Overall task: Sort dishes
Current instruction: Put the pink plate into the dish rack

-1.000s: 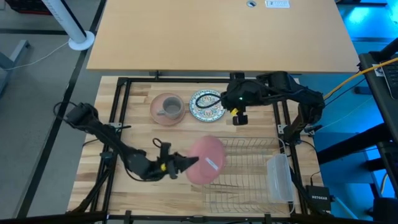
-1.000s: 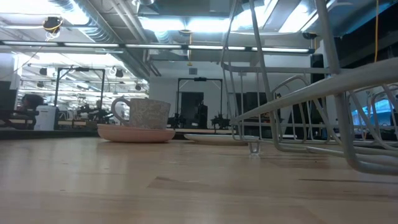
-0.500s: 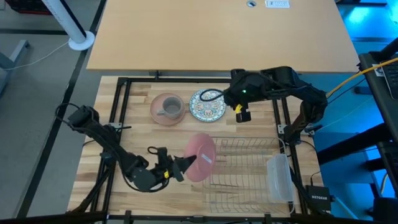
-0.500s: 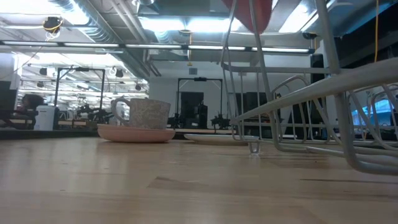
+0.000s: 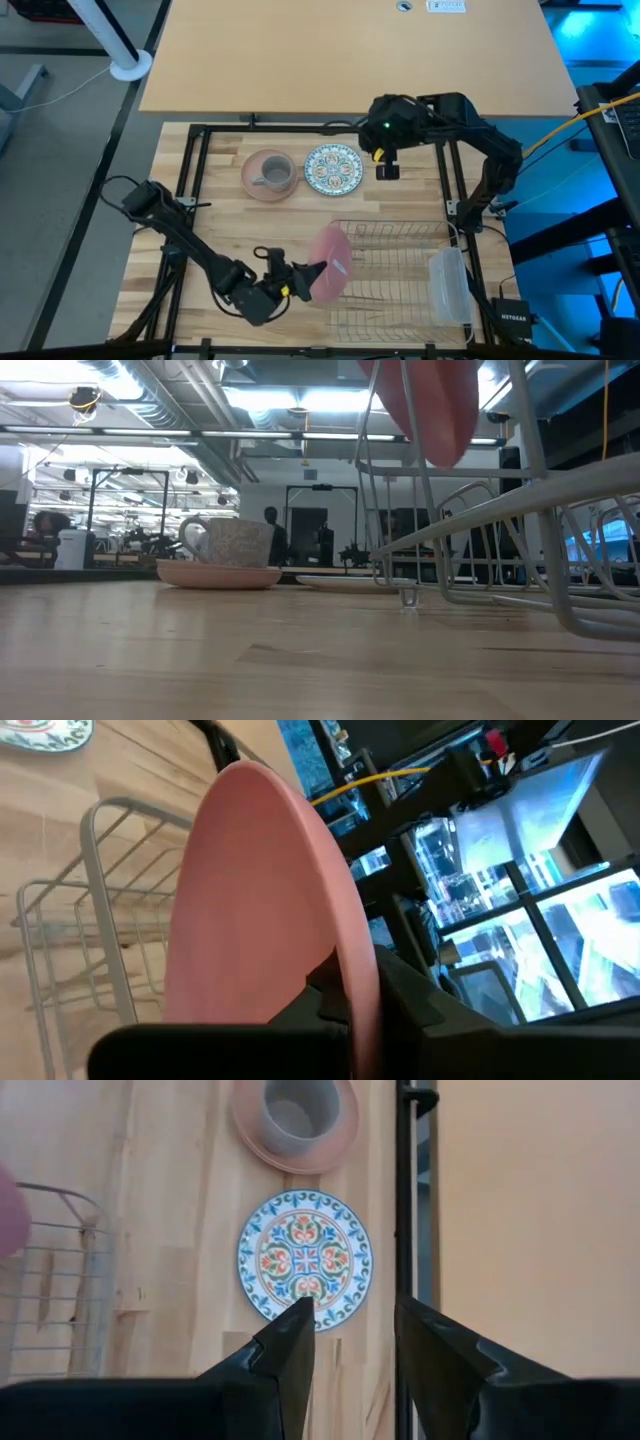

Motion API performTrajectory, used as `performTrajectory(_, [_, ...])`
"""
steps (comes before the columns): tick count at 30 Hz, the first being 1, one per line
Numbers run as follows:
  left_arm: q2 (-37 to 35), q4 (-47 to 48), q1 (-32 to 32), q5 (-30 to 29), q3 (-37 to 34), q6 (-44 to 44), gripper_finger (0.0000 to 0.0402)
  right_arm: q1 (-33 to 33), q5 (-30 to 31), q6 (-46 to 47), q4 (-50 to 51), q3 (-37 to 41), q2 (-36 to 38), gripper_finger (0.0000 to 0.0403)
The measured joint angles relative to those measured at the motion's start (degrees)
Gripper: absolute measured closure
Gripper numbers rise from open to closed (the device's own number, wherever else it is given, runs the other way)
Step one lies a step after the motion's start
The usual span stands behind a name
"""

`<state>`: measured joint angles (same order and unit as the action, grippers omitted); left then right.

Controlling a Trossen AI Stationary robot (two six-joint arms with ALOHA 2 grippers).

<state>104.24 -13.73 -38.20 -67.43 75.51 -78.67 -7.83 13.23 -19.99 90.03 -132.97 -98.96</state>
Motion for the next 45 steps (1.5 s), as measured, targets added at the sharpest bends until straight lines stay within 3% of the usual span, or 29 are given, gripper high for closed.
performTrajectory(5, [2.1,-0.1,0.5,-0.5,2.0,1.3,0.0392,-1.7,-0.4,1.5,0.0,0.0,0.0,0.026])
performTrajectory(14, [3.1,4.3,2.5,-0.9,8.0,6.7,0.0392,-1.7,-1.5,13.8,0.0,0.0,0.0,0.026])
performTrajectory(17, [3.1,9.6,2.5,-0.4,10.5,5.6,0.0392,-1.7,-5.4,13.6,0.0,0.0,0.0,0.026])
performTrajectory(23, [3.0,17.6,1.1,-0.2,12.2,-0.2,0.0392,-1.6,-19.9,11.8,0.0,0.1,1.5,0.026])
performTrajectory(29, [3.0,21.9,-0.1,-0.2,12.2,-4.7,0.0392,-1.5,-18.4,16.0,0.0,0.1,5.3,0.026])
performTrajectory(34, [3.0,22.6,-0.1,-0.2,12.2,-4.8,0.0392,-0.1,-22.5,20.2,-0.3,0.8,11.4,0.026])
performTrajectory(39, [3.0,24.4,-0.1,0.1,12.2,-4.6,0.0392,7.7,-18.7,24.2,-0.4,12.0,21.8,0.026])
performTrajectory(41, [3.0,24.4,0.0,0.8,12.2,-4.6,0.0392,12.5,-14.1,28.9,-3.7,20.5,27.0,0.026])
performTrajectory(45, [3.0,25.3,0.0,0.9,12.2,-4.9,0.0392,22.1,-7.5,38.2,-19.5,43.4,39.1,0.026])
